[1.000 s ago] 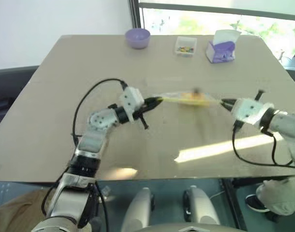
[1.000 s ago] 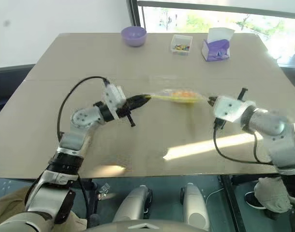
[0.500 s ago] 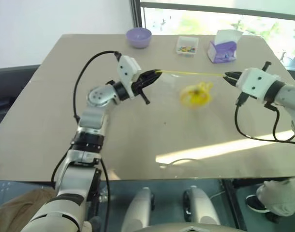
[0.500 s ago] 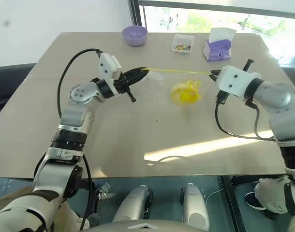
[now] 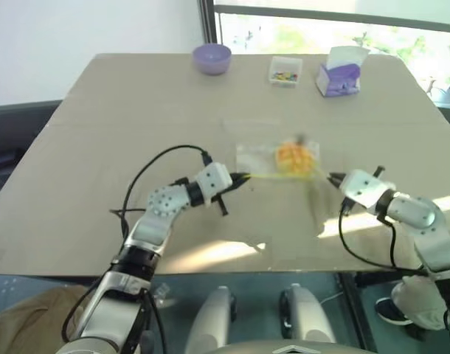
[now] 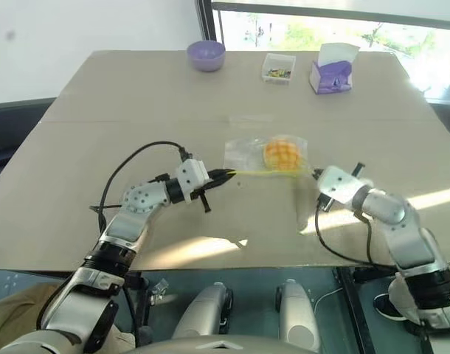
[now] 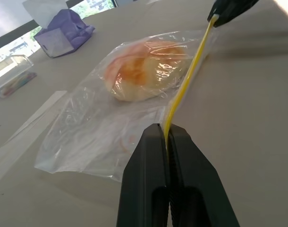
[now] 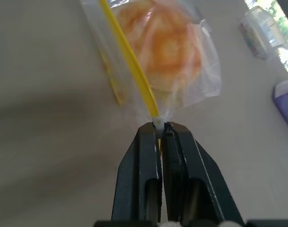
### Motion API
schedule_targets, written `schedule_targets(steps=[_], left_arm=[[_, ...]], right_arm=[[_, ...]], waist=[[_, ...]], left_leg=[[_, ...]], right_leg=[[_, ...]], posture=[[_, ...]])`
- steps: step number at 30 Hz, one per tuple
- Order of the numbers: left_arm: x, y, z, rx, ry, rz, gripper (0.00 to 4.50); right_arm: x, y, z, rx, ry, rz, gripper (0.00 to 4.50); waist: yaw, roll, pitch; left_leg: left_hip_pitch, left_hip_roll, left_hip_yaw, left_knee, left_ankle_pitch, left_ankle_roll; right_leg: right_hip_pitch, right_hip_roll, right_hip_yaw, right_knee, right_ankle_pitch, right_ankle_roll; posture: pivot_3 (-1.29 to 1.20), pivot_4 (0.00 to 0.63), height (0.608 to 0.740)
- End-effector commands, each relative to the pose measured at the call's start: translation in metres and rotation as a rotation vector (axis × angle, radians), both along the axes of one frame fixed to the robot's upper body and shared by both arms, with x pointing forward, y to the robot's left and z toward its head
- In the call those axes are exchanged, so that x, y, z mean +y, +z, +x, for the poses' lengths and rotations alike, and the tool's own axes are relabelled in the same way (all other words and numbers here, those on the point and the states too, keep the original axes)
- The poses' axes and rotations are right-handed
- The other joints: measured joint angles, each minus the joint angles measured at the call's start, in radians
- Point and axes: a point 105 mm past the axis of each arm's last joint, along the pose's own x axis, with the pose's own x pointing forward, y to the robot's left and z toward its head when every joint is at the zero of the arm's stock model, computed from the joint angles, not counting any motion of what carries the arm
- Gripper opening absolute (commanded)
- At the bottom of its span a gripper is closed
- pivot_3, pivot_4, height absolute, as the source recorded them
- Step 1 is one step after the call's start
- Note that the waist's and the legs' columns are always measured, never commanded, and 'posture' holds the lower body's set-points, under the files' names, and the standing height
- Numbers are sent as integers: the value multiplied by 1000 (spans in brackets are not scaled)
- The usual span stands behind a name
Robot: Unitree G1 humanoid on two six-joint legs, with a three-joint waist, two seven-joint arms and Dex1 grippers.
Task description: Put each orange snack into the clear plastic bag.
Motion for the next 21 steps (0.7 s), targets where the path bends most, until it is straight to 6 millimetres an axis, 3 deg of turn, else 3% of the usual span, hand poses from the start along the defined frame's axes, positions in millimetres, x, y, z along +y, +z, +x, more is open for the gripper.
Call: schedule_targets(steps=[1,5,10,11,15,21], left_arm=[[17,13,-5,7,14,-38,928],[35,13,-18,115,-1,-82,2654],[71,19,-32,259,56,-159,4286],[79,20,-33,289,80,-173,4469],[97,34,-38,339,108,-189,4469],[97,54,-39,357,78,-200,4469]], right_arm=[[-9,18,-3,-27,-45,53,1043],[-19,20,-17,25,-52,89,2808],[-42,37,-37,47,-110,220,4461],[-45,44,-41,45,-114,264,4500],[-51,64,-60,49,-99,374,4500],[-56,73,-74,71,-110,395,4500]], waist=[[-5,0,0],[-5,0,0],[-4,0,0],[-3,0,0],[-1,0,0],[3,0,0]], left_leg=[[0,0,0,0,0,0],[0,1,0,0,0,0],[0,2,-2,0,-1,1],[0,2,-2,0,-1,1],[1,3,-2,0,-1,1],[1,3,-2,0,-1,1]], right_leg=[[0,0,0,0,0,0],[0,0,0,0,0,0],[0,0,1,-1,0,0],[0,0,1,-1,0,0],[2,0,0,-1,0,0],[2,0,0,-2,0,0]], posture=[[0,150,666],[0,150,666],[0,150,666],[0,150,666],[0,150,666],[0,150,666]])
